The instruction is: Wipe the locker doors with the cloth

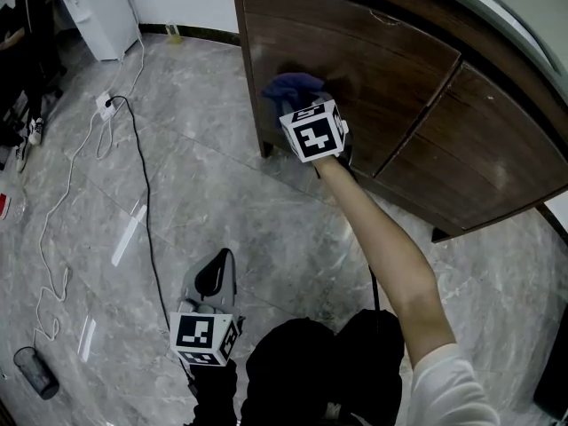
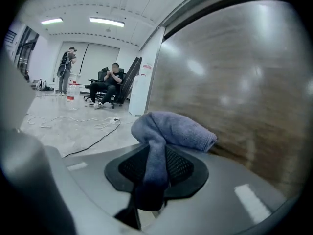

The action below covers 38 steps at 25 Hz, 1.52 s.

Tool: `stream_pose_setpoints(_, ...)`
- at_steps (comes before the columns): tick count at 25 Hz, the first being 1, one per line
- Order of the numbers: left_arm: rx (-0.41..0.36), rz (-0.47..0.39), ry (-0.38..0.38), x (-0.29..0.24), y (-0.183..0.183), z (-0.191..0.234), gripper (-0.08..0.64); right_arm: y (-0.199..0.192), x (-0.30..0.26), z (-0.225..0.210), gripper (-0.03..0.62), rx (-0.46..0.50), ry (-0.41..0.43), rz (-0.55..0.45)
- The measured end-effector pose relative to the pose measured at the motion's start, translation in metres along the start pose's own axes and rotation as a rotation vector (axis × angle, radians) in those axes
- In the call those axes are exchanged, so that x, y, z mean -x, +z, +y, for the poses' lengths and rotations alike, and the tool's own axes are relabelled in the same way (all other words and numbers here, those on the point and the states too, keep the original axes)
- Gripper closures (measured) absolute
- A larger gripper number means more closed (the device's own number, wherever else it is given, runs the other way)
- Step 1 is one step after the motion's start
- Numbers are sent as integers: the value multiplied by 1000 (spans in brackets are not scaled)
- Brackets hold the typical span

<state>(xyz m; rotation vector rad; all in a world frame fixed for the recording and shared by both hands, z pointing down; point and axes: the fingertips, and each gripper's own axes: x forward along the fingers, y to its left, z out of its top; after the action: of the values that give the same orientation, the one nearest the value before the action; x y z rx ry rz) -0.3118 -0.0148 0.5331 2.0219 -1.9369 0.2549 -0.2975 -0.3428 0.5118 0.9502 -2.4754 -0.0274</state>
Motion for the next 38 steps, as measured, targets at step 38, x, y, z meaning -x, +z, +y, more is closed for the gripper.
stream_pose_setpoints(38,-2,4,-8,-5,-2,-6,560,185,51,-25,489,14,-49,-315)
